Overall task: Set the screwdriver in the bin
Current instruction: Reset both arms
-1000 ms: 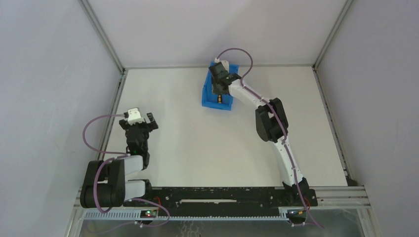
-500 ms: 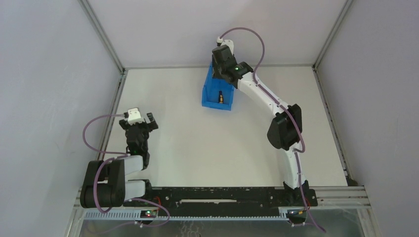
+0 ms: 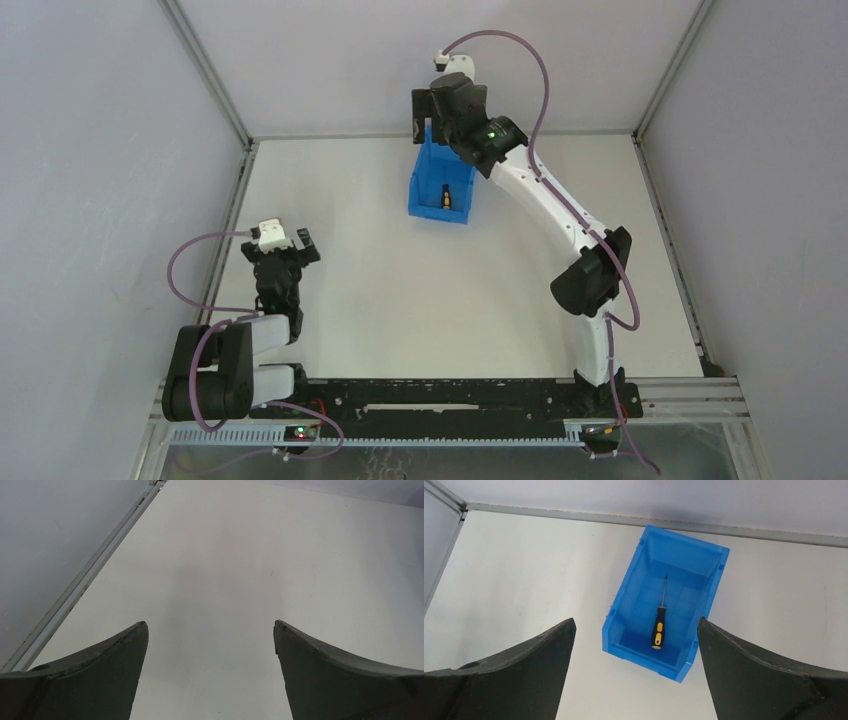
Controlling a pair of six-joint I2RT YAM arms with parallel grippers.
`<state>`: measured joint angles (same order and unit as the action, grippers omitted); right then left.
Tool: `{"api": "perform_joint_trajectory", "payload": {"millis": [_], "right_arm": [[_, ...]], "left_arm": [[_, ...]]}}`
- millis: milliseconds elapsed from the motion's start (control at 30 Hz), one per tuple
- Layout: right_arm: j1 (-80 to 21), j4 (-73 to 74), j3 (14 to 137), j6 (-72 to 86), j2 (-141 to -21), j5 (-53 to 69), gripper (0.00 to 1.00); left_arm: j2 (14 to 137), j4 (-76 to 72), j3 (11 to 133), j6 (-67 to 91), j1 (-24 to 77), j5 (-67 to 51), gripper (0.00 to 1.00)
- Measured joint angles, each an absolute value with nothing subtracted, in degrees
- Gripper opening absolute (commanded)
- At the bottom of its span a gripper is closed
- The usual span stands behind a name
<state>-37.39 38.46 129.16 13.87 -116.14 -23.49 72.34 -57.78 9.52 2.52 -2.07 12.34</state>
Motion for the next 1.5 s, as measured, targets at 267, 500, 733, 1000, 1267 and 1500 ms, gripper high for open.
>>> {"api": "perform_joint_trajectory", "payload": {"millis": [267,500,733,1000,1267,1500], "right_arm": [[-37.4,38.4,126.8,11.8,-114.5,-23.5,1.0],[-34.6,37.4,117.2,10.8,-107.7,-20.9,1.0],[-25.5,33.3,102.4,9.2,-96.8,-17.0,1.0],[-13.9,30.0,90.8,7.5,-87.3,-10.4,1.0],[-6.1,27.8,85.3,4.9,-83.5,-5.1,1.0],[-5.2,26.7,83.0,3.5,-82.3,-3.0,1.0]], "left_arm": [[72.3,-57.8,9.5,2.5,-2.1,12.4,1.0],[72.3,-57.8,9.5,2.5,-2.1,12.3,1.0],[72.3,-57.8,9.5,2.5,-2.1,12.3,1.0],[72.3,-57.8,9.5,2.5,-2.1,12.3,1.0],[72.3,-57.8,9.5,2.5,-2.1,12.3,1.0],[72.3,-57.8,9.5,2.5,-2.1,12.3,1.0]]}}
